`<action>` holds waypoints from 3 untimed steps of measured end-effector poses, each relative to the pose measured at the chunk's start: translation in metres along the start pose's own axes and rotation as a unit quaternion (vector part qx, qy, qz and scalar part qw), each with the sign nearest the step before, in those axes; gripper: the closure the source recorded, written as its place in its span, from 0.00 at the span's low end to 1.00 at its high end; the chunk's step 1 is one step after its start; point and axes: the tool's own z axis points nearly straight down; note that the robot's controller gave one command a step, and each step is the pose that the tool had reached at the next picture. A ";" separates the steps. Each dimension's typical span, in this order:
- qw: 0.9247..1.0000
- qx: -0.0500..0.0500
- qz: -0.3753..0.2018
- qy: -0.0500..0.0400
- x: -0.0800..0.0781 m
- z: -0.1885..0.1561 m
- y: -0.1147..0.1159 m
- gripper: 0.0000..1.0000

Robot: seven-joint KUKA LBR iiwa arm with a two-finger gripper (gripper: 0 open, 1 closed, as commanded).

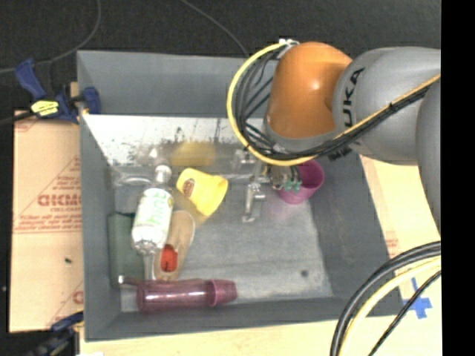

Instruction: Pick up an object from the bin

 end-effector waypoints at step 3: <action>0.999 0.000 -0.039 -0.008 0.014 -0.011 -0.036 0.00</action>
Offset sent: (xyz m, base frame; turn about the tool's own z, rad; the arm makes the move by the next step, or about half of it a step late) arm 0.0091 0.0014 -0.0490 -0.1542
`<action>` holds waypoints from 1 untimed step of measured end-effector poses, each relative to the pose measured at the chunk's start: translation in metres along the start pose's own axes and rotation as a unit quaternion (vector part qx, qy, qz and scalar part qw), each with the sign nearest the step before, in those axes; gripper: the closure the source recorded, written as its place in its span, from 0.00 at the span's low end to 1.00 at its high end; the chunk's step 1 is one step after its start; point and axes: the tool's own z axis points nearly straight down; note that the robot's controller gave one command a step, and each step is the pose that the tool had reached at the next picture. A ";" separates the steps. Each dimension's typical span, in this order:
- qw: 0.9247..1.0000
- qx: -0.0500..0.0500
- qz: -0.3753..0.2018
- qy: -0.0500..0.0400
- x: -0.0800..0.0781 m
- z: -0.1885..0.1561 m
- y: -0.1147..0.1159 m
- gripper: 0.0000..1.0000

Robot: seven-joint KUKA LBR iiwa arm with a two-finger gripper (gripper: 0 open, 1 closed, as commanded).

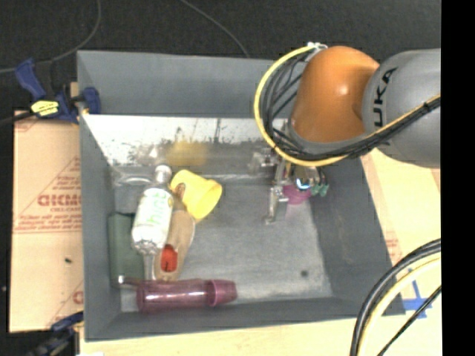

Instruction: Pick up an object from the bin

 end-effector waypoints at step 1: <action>0.999 0.000 -0.035 0.001 -0.007 0.069 0.032 0.00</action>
Offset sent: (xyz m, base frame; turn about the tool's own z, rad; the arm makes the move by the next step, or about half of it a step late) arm -0.0492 0.0716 -0.0313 -0.1071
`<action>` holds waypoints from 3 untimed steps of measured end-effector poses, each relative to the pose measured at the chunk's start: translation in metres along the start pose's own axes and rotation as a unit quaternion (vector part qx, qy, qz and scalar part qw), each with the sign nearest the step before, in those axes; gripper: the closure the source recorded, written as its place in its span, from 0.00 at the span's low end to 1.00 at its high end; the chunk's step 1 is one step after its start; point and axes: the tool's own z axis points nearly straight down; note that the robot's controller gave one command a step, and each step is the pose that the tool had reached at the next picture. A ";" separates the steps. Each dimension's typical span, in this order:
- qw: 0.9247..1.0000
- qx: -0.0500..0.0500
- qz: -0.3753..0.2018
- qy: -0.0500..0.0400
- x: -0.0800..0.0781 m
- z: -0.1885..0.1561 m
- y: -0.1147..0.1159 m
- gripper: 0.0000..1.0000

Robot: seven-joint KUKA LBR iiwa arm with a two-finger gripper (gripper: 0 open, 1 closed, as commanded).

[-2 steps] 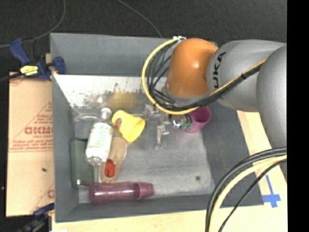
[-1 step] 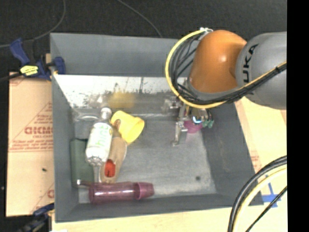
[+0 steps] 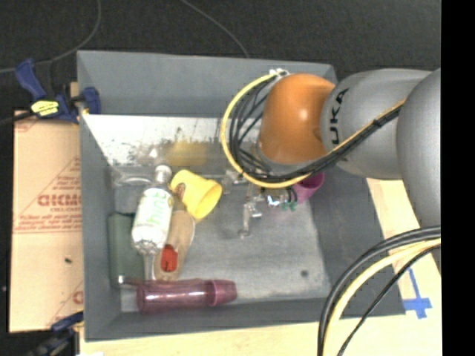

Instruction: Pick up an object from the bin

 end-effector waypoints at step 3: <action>1.000 -0.002 -0.004 -0.020 -0.025 0.027 0.058 0.00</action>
Offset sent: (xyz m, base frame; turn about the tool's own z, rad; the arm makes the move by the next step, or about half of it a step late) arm 0.0207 0.0695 -0.0477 0.0009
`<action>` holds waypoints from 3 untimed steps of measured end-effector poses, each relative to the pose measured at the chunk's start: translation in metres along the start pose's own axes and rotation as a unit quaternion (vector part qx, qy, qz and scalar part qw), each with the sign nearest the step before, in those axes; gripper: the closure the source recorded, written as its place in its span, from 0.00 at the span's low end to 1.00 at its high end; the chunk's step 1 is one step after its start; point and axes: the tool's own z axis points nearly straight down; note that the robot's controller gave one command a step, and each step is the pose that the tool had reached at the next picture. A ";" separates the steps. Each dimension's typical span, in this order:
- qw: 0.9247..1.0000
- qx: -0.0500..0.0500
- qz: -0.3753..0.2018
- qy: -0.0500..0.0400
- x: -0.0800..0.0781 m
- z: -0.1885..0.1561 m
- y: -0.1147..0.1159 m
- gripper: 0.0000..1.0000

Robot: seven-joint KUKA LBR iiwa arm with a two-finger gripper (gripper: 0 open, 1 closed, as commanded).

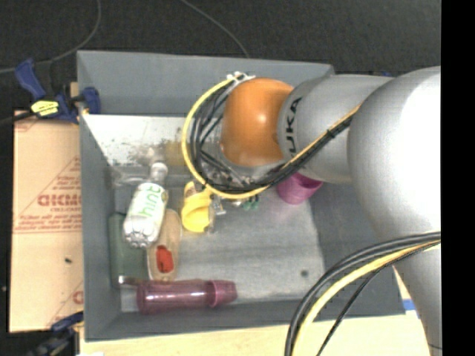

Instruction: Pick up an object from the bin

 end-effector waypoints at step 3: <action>0.993 0.001 -0.117 -0.008 -0.007 -0.045 0.005 0.00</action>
Offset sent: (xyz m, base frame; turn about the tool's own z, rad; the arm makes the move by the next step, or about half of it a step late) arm 0.0199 0.0180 -0.0211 -0.0789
